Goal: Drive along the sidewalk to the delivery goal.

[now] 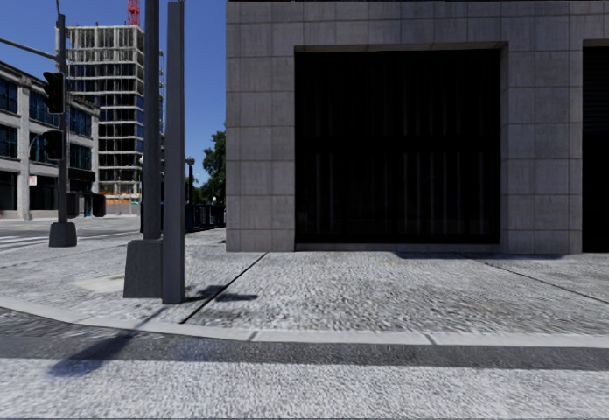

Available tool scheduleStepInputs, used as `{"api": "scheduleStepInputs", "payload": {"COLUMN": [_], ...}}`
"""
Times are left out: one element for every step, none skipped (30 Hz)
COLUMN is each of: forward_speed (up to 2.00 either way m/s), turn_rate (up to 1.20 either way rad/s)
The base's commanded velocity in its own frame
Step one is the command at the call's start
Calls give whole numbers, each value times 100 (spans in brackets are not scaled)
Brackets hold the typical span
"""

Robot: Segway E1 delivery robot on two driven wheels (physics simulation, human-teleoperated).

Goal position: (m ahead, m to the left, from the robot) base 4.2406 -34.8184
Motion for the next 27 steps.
{"api": "scheduleStepInputs", "payload": {"forward_speed": [157, 157, 150, 145, 143, 143, 140, 138, 133, 133, 129, 122, 117, 117, 112, 109, 107, 107, 105, 103, 103, 103, 103, 103, 103, 102, 102], "turn_rate": [0, 0, 0, 0, 0, 0, -1, -6, -17, -17, -22, -25, -26, -26, -27, -29, -41, -41, -53, -56, -56, -56, -57, -57, -57, -57, -57]}}
